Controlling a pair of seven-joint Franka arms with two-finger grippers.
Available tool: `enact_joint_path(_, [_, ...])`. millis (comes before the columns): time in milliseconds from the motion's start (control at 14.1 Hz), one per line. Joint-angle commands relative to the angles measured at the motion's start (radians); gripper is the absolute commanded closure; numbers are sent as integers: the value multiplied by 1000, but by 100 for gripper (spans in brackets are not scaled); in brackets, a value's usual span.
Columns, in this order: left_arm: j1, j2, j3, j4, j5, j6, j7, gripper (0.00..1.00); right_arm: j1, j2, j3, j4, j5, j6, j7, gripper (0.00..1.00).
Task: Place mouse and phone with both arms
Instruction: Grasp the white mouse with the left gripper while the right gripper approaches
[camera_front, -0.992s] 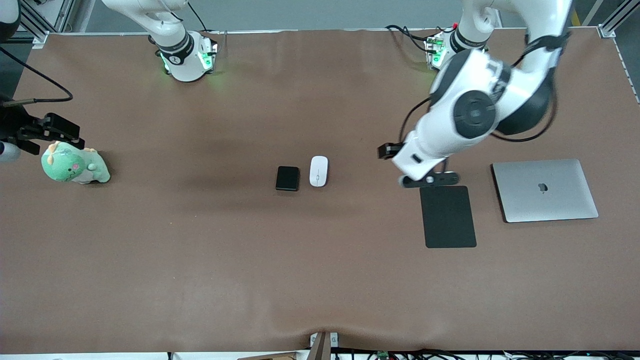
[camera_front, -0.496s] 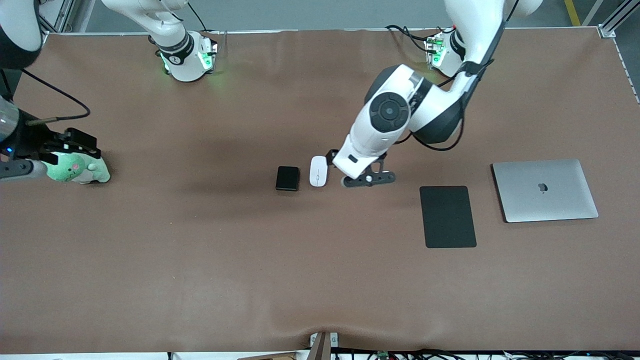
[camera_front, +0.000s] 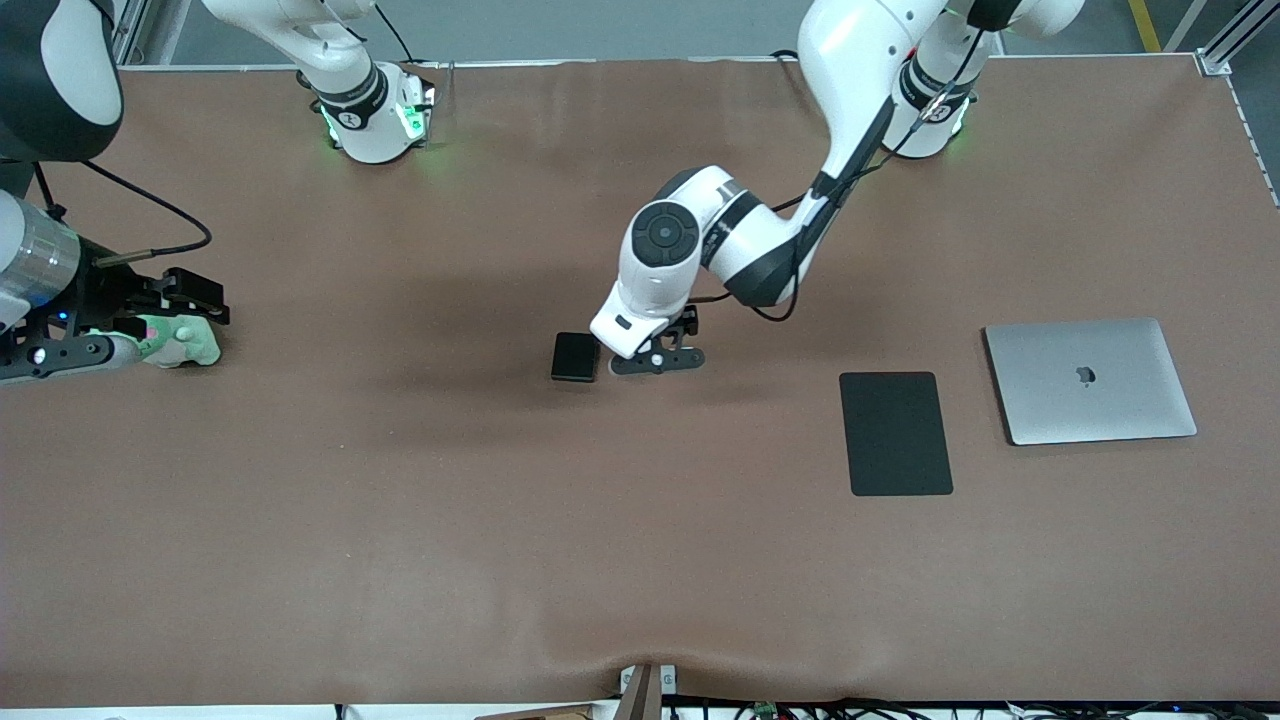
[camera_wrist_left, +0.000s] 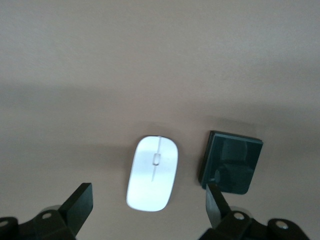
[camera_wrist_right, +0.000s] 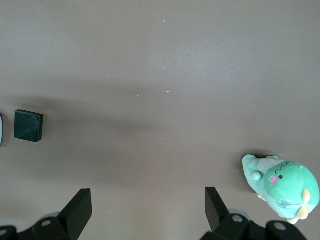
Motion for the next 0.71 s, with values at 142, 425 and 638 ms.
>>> enact_joint_path(142, [-47, 83, 14, 32, 94, 75, -39, 0, 4, 3, -2, -29, 71, -21, 91, 0])
enact_joint_path(425, [-53, 120, 12, 29, 150, 75, -27, 0, 30, -3, -2, -70, 81, -29, 194, 0])
enact_joint_path(638, [-59, 141, 11, 29, 196, 76, -13, 0, 21, -4, -2, -88, 128, -43, 206, 0])
